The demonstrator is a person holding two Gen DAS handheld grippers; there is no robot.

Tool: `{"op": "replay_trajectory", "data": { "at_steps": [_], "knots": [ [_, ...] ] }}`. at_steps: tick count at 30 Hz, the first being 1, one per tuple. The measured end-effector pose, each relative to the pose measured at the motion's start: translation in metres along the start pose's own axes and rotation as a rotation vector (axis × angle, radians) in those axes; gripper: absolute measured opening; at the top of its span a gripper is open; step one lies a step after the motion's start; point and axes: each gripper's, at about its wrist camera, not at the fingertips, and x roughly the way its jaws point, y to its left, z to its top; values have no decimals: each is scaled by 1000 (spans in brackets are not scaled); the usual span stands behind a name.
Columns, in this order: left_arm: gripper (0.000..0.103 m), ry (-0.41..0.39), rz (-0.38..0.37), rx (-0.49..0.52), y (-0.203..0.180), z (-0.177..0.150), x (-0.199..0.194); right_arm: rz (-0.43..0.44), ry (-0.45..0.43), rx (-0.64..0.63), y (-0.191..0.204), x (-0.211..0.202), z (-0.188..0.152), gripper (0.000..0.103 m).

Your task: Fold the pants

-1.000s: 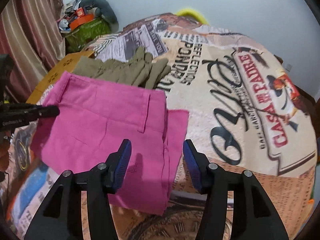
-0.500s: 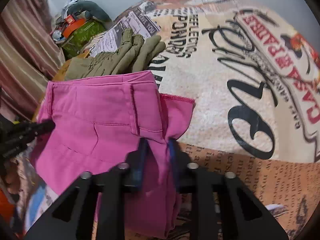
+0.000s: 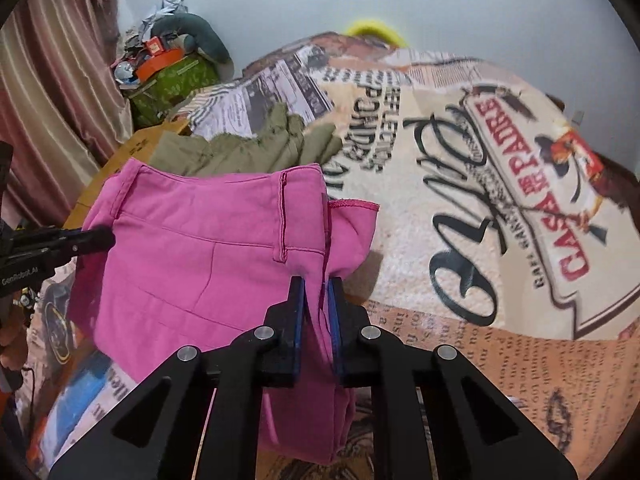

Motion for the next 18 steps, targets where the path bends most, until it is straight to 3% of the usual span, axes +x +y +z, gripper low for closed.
{"op": "replay_trajectory", "data": {
  "at_steps": [11, 18],
  "knots": [
    [6, -105, 32, -1, 17, 35, -42, 17, -126, -31, 25, -39, 43, 10],
    [5, -141, 92, -32, 53, 74, -36, 19, -171, -50, 51, -19, 77, 10]
  ]
}}
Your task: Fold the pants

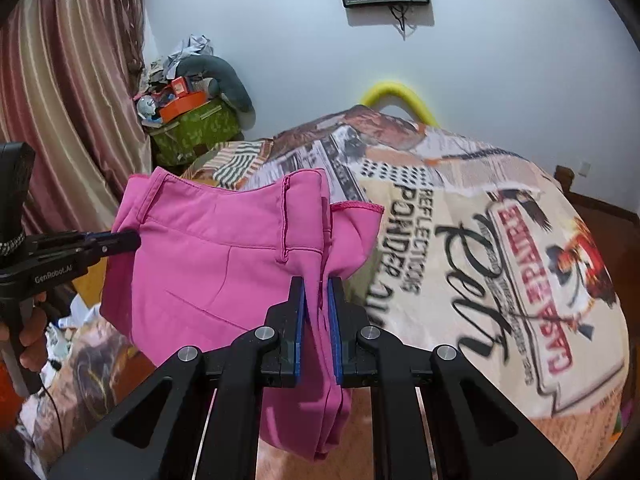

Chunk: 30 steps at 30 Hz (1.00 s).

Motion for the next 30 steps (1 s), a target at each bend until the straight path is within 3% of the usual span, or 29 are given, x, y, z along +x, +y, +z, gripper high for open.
{"op": "replay_trajectory", "data": {
  "at_steps": [6, 12, 14, 16, 18, 20, 25, 30],
  "knots": [
    [6, 40, 25, -35, 32, 12, 47, 1, 10, 58, 4, 47, 14, 10],
    [6, 160, 5, -87, 53, -8, 116, -68, 89, 14, 9, 96, 3, 10],
    [11, 184, 31, -107, 57, -17, 135, -94, 132, -28, 10, 106, -4, 12],
    [22, 187, 63, -134, 61, -23, 142, -124, 156, -52, 9, 111, -8, 16],
    [35, 175, 80, -149, 62, -26, 140, -142, 181, -69, 5, 111, -11, 36],
    [36, 172, 91, -139, 63, -27, 134, -153, 184, -66, 1, 107, -13, 43],
    [36, 174, 124, -96, 61, -23, 106, -143, 195, -55, 1, 83, -11, 43],
    [38, 113, 86, -51, 49, -24, 39, -126, 146, -77, 13, 43, -2, 43]
  ]
}}
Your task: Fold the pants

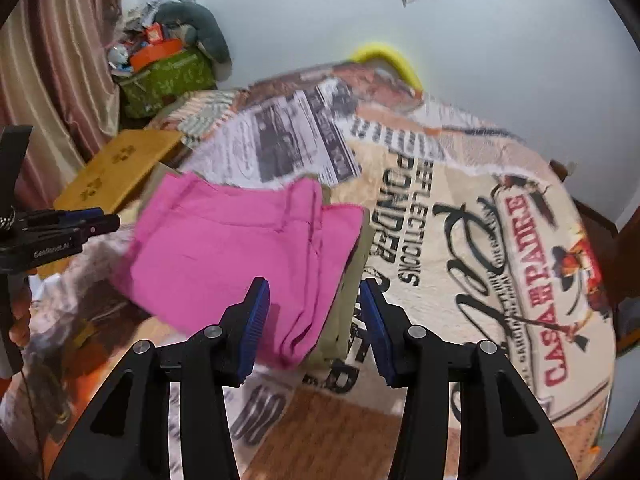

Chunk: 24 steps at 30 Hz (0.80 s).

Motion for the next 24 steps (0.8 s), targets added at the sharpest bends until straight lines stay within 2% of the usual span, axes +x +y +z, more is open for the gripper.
{"op": "replay_trajectory", "data": {
  "at_steps": [8, 14, 17, 24],
  "knots": [
    [38, -127, -21, 19, -15, -4, -127, 43, -157, -19, 24, -112, 6, 43],
    [38, -281, -86, 35, -33, -22, -239, 79, -347, -51, 48, -217, -4, 44],
    [38, -383, -126, 53, -40, -43, -299, 90, -438, -49, 58, -262, -12, 49],
    [38, -638, -100, 110, -55, -111, -410, 148, -613, -65, 88, -348, -50, 50]
  ]
}}
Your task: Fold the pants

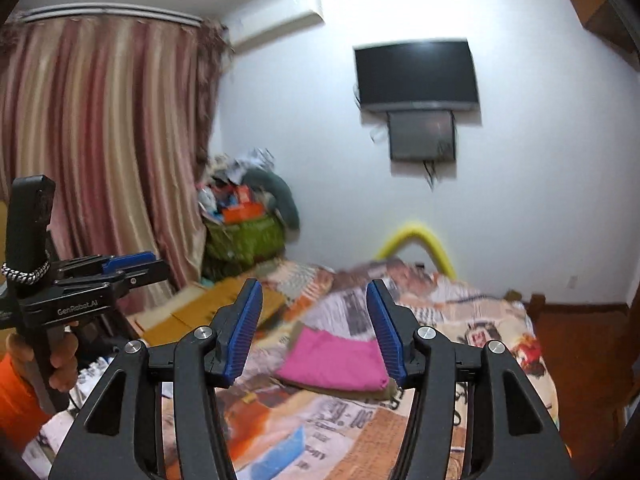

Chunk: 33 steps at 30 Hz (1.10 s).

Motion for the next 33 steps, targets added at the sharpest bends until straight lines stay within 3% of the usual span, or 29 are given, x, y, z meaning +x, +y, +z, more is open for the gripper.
{"op": "replay_trajectory", "data": {
  "at_steps": [7, 11, 14, 16, 18, 21, 24, 33],
  "knots": [
    [43, -190, 51, 1, -18, -17, -81, -3, -117, -43, 45, -51, -13, 50],
    [43, -240, 50, -16, -20, -32, -107, -33, -177, -49, 54, -66, -25, 50],
    [55, -247, 44, -26, -21, -42, -117, -37, -189, -30, 57, -75, -33, 51],
    [65, -257, 50, -38, -20, -50, -121, -45, -186, -9, 55, -74, -37, 58],
    [84, -252, 58, -40, -20, -57, -121, -65, -195, 0, 54, -78, -38, 79],
    [98, -240, 66, -68, -17, -63, -118, -87, -203, 20, 53, -82, -41, 86],
    [100, -236, 85, -83, -12, -67, -114, -95, -199, 40, 51, -83, -42, 102],
    [103, -211, 95, -93, -15, -74, -110, -125, -197, 30, 54, -90, -55, 103]
  ]
}}
